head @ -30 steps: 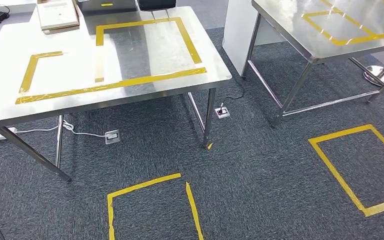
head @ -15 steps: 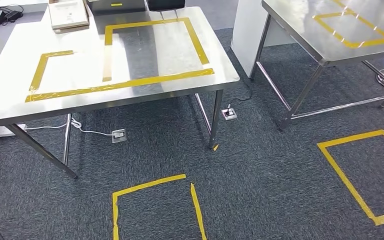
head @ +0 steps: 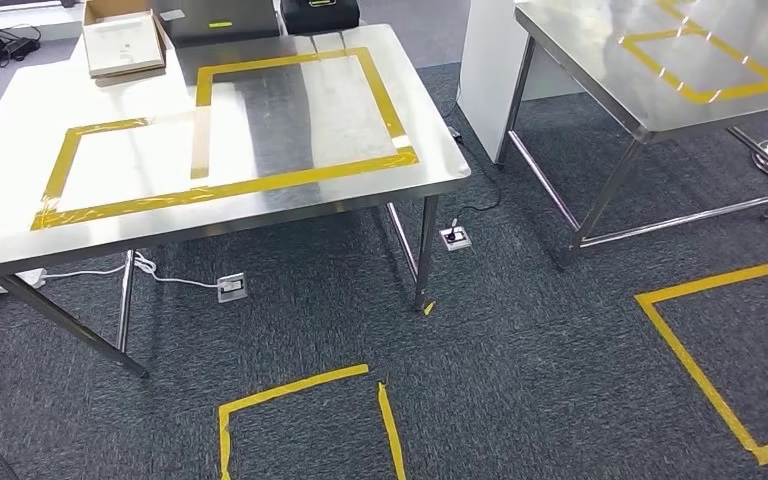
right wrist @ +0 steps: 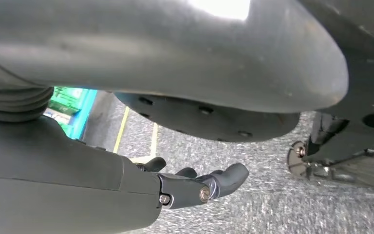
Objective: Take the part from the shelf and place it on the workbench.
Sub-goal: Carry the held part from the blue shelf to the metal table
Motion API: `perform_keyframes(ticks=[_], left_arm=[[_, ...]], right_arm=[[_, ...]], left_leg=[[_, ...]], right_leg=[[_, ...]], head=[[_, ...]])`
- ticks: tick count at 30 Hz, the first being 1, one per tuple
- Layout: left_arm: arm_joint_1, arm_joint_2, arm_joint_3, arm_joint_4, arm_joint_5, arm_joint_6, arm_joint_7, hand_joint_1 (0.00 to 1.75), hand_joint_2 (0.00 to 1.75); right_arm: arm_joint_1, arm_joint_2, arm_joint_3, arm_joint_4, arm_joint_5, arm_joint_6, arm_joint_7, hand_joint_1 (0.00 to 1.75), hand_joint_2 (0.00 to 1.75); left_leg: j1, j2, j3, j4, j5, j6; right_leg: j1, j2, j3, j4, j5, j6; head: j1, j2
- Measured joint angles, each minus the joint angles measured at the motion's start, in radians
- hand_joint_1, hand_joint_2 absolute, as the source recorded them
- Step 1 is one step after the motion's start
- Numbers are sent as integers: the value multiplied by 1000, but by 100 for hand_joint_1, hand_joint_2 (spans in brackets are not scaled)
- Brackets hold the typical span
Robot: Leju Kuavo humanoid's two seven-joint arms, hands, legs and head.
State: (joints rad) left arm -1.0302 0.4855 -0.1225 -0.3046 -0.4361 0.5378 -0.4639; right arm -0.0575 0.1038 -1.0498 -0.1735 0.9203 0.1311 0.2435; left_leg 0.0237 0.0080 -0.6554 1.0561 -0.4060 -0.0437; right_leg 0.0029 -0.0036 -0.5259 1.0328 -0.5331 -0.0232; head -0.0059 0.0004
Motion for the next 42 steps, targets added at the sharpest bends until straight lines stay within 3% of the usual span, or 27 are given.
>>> perform_keyframes(ticks=[2, 4, 6, 8, 9, 10, 11, 13, 15, 18, 20, 21, 24, 25, 26, 28, 30, 33, 35, 37, 39, 40, 41, 42], left_arm=[[3, 2, 0, -1, -2, 1, -1, 175, 175], [6, 7, 0, -2, -3, 0, -8, 175, 175], [8, 15, 0, -3, 0, -3, -19, 175, 175], [16, 23, 1, -4, 7, -6, -34, 175, 175], [24, 28, 2, -4, 11, -7, -41, 175, 175], [32, 32, 2, -4, 14, -7, -46, 175, 175], [38, 35, 3, -4, 16, -7, -49, 175, 175], [42, 35, 3, -6, 11, -6, -46, 175, 175], [39, 34, 3, -7, 0, -4, -38, 175, 175], [37, 37, 3, -9, -16, -2, -31, 175, 175], [35, 44, 3, -9, -20, -2, -35, 175, 175], [34, 48, 3, -9, -21, -2, -38, 175, 175], [40, 57, 3, -8, -15, -2, -45, 175, 175], [45, 59, 3, -8, -13, -2, -48, 175, 175], [49, 61, 3, -7, -11, -3, -52, 175, 175], [53, 69, 4, -7, -8, -4, -58, 175, 175], [53, 74, 4, -4, -5, -5, -62, 175, 175], [62, 77, 5, -2, -3, -7, -66, 175, 175], [67, 82, 5, -3, -3, -8, -70, 175, 175], [66, 86, 6, -4, -3, -8, -72, 175, 175], [68, 87, 6, -4, -4, -8, -72, 175, 175], [69, 87, 6, -4, -4, -8, -71, 175, 175], [69, 87, 6, -4, -5, -7, -70, 175, 175], [69, 87, 6, -4, -5, -7, -69, 175, 175]], right_arm=[[-1, 0, 0, 0, 1, -1, 0, 0, 0], [-2, 1, 0, 0, 4, -1, 0, 0, 0], [-1, 2, 0, 0, 10, -1, -1, 0, 0], [0, 3, 0, 0, 14, -1, -4, 0, 0], [2, 3, 0, 0, 16, 0, -5, 0, 0], [3, 3, 0, 0, 17, 0, -6, 0, 0], [5, 3, 0, 0, 18, 0, -7, 0, 0], [6, 3, 0, 0, 16, 0, -8, 0, 0], [5, 3, 0, 0, 15, 1, -7, 0, 0], [3, 3, 0, 0, 19, 2, -6, 0, 0], [5, 3, 1, 0, 21, 3, -9, 0, 0], [5, 3, 1, 0, 22, 3, -10, 0, 0], [6, 3, 1, 0, 23, 4, -16, 0, 0], [7, 3, 1, 0, 23, 4, -17, 0, 0], [9, 3, 1, 0, 23, 4, -18, 0, 0], [11, 3, 1, 0, 23, 5, -21, 0, 0], [12, 3, 1, 0, 23, 7, -25, 0, 0], [12, 2, 1, 0, 24, 10, -28, 0, 0], [11, 0, 1, 0, 24, 11, -30, 0, 0], [10, 0, 1, 0, 24, 11, -32, 0, 0], [10, 0, 1, 0, 23, 11, -32, 0, 0], [11, 0, 1, 0, 23, 11, -33, 0, 0], [12, 0, 1, 0, 22, 11, -33, 0, 0], [12, 0, 1, 0, 22, 12, -34, 0, 0]], left_leg=[[-1, -6, 7, -7, -17, 20], [2, -10, 14, -10, -25, 32], [4, -13, 25, -12, -35, 41], [3, -15, 34, -11, -45, 45], [1, -16, 42, -11, -52, 45], [0, -17, 51, -11, -60, 45], [-1, -18, 62, -11, -68, 43], [-2, -21, 85, -12, -84, 40], [-2, -26, 97, -15, -96, 31], [-2, -28, 106, -12, -96, 11], [0, -23, 98, 22, -109, 4], [1, -20, 79, 59, -125, 2], [2, -17, -27, 218, -183, -8], [2, -16, -51, 235, -179, -11], [4, -14, -52, 211, -150, -14], [6, -11, -23, 97, -59, -18], [4, -7, 3, 5, -22, -9], [2, -6, 10, -6, -25, 17], [6, -8, 15, -5, -33, 29], [6, -8, 22, -6, -42, 38], [3, -9, 31, -6, -53, 41], [1, -10, 37, -6, -59, 41], [0, -11, 46, -6, -65, 41], [-2, -12, 57, -6, -73, 40]], right_leg=[[3, -2, 4, 1, -5, 8], [2, -3, -3, 26, -12, 16], [-1, -1, -57, 115, -35, 25], [-4, -1, -144, 234, -71, 31], [-4, -1, -182, 270, -76, 31], [-4, -1, -201, 272, -63, 29], [-3, 0, -204, 241, -29, 25], [4, 2, -172, 116, 67, 8], [12, 5, -142, 26, 104, -7], [13, 7, -116, -5, 101, -18], [10, 7, -94, -15, 100, -28], [9, 7, -85, -17, 98, -32], [9, 7, -66, -17, 79, -37], [8, 8, -57, -16, 70, -36], [7, 8, -46, -15, 62, -33], [4, 8, -27, -10, 41, -25], [5, 8, -20, 0, 22, -14], [10, 5, -20, 6, 3, 0], [9, 5, -31, 36, -15, 10], [5, 5, -93, 139, -52, 21], [2, 5, -183, 264, -78, 24], [2, 5, -213, 290, -68, 22], [3, 5, -224, 279, -36, 18], [5, 6, -213, 227, 12, 10]], head=[[2, 0], [5, 0], [8, 0], [10, 0], [10, 0], [10, 0], [10, 0], [10, 0], [11, 0], [12, 0], [10, 0], [8, 0], [6, 0], [6, 0], [6, 0], [6, 0], [4, 0], [2, 0], [5, 0], [9, 0], [9, 0], [9, 0], [9, 0], [9, 0]])
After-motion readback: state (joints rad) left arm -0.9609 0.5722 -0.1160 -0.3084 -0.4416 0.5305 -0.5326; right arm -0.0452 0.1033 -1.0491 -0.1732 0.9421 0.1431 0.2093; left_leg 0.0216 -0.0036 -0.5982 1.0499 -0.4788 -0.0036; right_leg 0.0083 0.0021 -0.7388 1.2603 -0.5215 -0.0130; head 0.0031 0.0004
